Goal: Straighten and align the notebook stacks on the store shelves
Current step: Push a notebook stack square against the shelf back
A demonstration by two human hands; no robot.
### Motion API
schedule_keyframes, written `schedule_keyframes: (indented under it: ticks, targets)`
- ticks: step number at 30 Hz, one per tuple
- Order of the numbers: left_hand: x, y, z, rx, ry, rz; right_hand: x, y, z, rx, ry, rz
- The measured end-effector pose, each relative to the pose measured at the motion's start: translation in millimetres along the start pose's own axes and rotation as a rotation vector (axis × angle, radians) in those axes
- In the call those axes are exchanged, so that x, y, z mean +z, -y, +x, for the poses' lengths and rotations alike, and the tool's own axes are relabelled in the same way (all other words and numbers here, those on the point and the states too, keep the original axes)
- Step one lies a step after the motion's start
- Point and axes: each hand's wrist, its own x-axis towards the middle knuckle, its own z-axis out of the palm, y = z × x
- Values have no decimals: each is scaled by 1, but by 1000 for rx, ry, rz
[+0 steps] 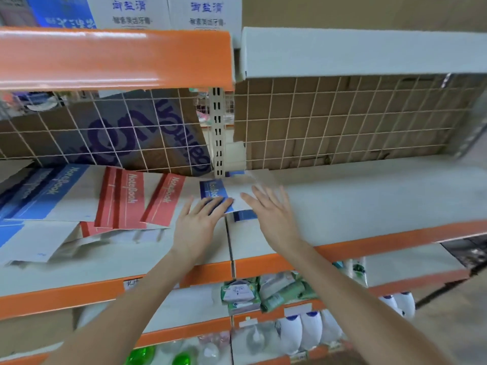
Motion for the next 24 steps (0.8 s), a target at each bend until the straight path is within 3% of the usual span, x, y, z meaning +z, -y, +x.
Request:
schedule_keyframes:
  ticks: [8, 12, 14, 18, 24]
  targets:
    - [38, -43, 16, 97, 146, 5, 18, -56, -28, 54, 238, -86]
    - [60, -35, 19, 62, 463, 61, 31, -67, -22, 45, 333, -65]
    - [69, -33, 18, 29, 531, 77, 37, -70, -15, 40, 374, -55]
    - [77, -29, 17, -61, 572, 70, 48, -82, -7, 42, 422, 96]
    - [78, -24, 13, -275, 481, -75, 56, -99, -6, 103, 409, 289]
